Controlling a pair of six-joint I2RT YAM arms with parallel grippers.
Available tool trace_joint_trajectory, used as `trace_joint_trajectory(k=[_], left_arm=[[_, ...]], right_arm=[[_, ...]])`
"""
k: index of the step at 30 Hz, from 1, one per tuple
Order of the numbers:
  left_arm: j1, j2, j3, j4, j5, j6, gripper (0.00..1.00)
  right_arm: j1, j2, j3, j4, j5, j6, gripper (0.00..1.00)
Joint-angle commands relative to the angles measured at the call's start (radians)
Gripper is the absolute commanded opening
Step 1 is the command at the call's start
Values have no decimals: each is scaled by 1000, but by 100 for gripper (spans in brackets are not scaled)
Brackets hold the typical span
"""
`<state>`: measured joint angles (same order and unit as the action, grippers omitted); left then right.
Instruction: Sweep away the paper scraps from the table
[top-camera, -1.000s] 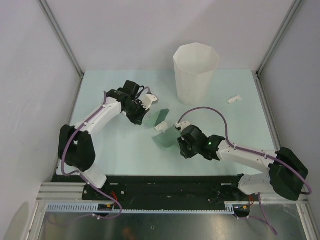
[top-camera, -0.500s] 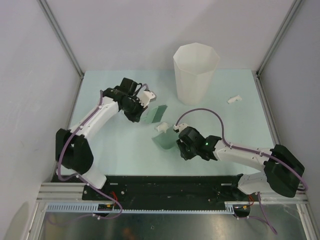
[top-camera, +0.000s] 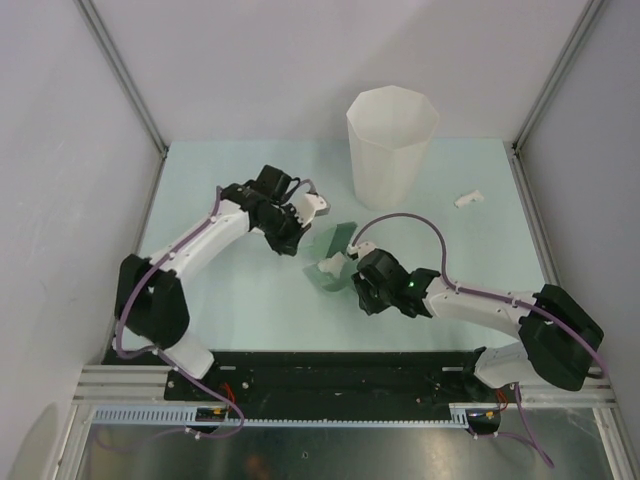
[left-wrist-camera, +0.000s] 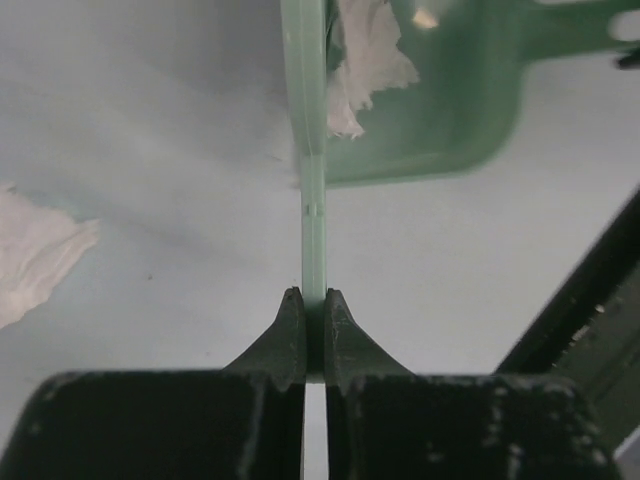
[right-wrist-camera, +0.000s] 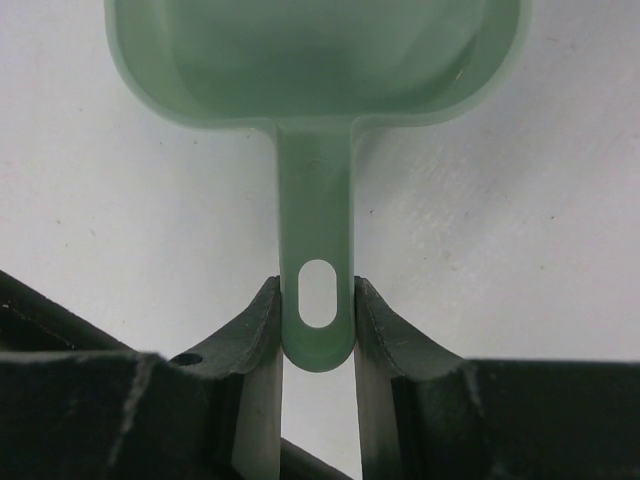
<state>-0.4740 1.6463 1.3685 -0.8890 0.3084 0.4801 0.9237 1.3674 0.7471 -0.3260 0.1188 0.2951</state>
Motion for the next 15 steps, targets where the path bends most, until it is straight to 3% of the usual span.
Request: trace_joint_trajectory(k=[1, 4, 8, 15], left_arm=[[-5, -137, -40, -33, 181, 64, 0], [-5, -177, -60, -51, 193, 71, 0], [0, -209, -20, -50, 108, 14, 0], [3, -243, 57, -10, -218, -51, 0]], right_arm=[[-17, 2, 31, 41, 21, -5, 0], [-19, -2, 29, 47, 19, -14, 0], [-16, -11, 29, 48, 15, -24, 0], [49, -65, -2, 125, 30, -103, 0]])
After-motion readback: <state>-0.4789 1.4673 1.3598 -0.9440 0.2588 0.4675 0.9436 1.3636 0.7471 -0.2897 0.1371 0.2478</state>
